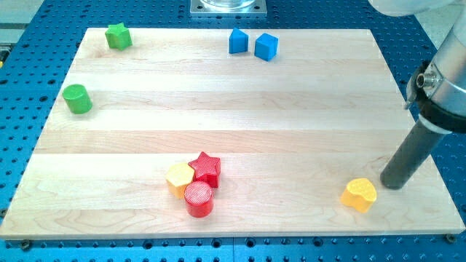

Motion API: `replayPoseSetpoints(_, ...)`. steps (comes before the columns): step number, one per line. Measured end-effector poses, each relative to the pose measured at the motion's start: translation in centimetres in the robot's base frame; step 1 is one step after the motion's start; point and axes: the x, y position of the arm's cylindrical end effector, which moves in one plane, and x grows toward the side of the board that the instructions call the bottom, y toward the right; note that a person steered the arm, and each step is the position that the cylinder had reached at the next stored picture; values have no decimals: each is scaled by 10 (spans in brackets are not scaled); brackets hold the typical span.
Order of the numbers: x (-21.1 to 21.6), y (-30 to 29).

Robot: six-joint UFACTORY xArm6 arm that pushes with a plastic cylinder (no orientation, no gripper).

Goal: Place the heart at the bottom of the red star

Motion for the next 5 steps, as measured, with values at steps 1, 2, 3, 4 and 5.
replayPoseSetpoints(1,18,-35)
replayPoseSetpoints(2,18,-47)
replayPoseSetpoints(3,24,-69)
replayPoseSetpoints(4,45,-27)
replayPoseSetpoints(5,45,-117)
